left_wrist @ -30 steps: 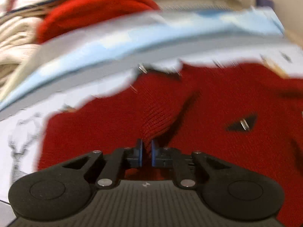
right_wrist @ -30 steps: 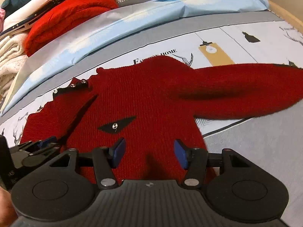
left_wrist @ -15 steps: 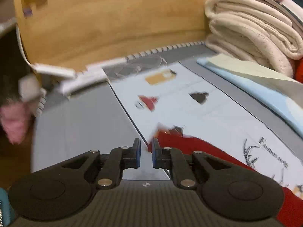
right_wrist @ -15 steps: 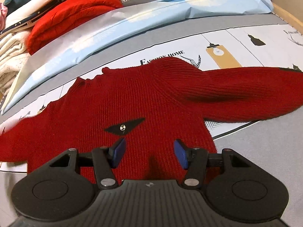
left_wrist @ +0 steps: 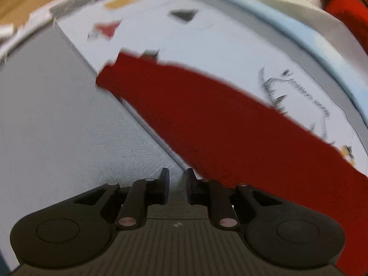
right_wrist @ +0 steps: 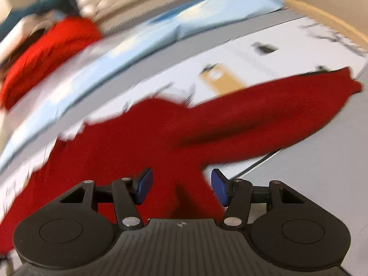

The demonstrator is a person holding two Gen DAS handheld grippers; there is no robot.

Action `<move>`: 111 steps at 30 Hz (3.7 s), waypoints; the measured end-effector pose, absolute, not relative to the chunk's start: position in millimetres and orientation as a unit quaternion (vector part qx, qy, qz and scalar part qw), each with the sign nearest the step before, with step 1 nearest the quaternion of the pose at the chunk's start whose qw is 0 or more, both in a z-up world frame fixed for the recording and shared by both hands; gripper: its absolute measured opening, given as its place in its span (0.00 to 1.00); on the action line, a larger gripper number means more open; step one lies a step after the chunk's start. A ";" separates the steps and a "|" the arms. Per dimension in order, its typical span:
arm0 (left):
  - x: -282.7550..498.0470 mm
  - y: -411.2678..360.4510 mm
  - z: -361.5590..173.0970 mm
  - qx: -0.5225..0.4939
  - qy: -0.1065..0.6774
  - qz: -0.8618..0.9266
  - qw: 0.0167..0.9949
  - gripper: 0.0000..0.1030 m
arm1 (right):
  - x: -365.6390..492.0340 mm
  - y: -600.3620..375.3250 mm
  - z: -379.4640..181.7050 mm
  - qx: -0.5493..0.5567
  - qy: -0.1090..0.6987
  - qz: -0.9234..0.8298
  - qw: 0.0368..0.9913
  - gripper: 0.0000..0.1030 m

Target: Fold small clothes

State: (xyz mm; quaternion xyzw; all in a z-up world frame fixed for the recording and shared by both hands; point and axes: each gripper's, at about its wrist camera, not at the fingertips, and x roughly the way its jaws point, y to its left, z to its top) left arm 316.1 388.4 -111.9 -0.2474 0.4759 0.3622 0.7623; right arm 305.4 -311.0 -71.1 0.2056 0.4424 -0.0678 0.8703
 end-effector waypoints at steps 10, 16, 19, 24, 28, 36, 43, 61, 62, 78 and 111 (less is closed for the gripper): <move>368.6 293.2 -69.1 -0.182 0.439 0.242 0.846 0.19 | 338.6 -455.6 -88.1 0.279 0.351 -0.218 0.867 0.43; 375.7 274.4 -61.5 -0.146 0.424 0.230 0.864 0.19 | 362.9 -542.8 -128.9 0.271 0.361 -0.417 0.789 0.63; 380.2 267.7 -58.0 -0.134 0.416 0.221 0.872 0.19 | 371.0 -567.9 -156.6 0.287 0.399 -0.430 0.757 0.64; 386.8 249.9 -61.0 -0.114 0.417 0.205 0.878 0.19 | 388.8 -570.6 -160.7 0.249 0.376 -0.418 0.788 0.13; 389.2 238.1 -61.1 -0.096 0.414 0.190 0.885 0.19 | 378.0 -581.7 -134.8 0.268 0.267 -0.388 0.840 0.07; 391.8 207.0 -60.0 -0.070 0.420 0.114 0.898 0.19 | 351.0 -600.6 -171.4 0.237 0.306 -0.409 0.826 0.30; 386.8 173.0 -60.8 -0.030 0.433 0.052 0.899 0.19 | 326.7 -512.0 -127.0 0.163 0.289 -0.285 0.899 0.37; 290.1 161.9 17.6 -0.057 0.407 0.025 0.911 0.21 | 259.4 -393.6 -139.5 0.150 0.516 -0.141 0.832 0.05; 273.1 161.2 25.5 -0.051 0.402 0.018 0.914 0.22 | 250.8 -404.1 -132.3 0.180 0.515 -0.135 0.827 0.05; 115.6 177.9 -100.3 -0.112 0.579 0.039 0.807 0.25 | 107.4 -398.1 -126.4 0.162 0.620 -0.029 0.768 0.49; 82.8 149.3 -105.0 -0.007 0.608 -0.025 0.794 0.13 | 61.3 -371.0 -78.4 0.101 0.506 -0.023 0.856 0.34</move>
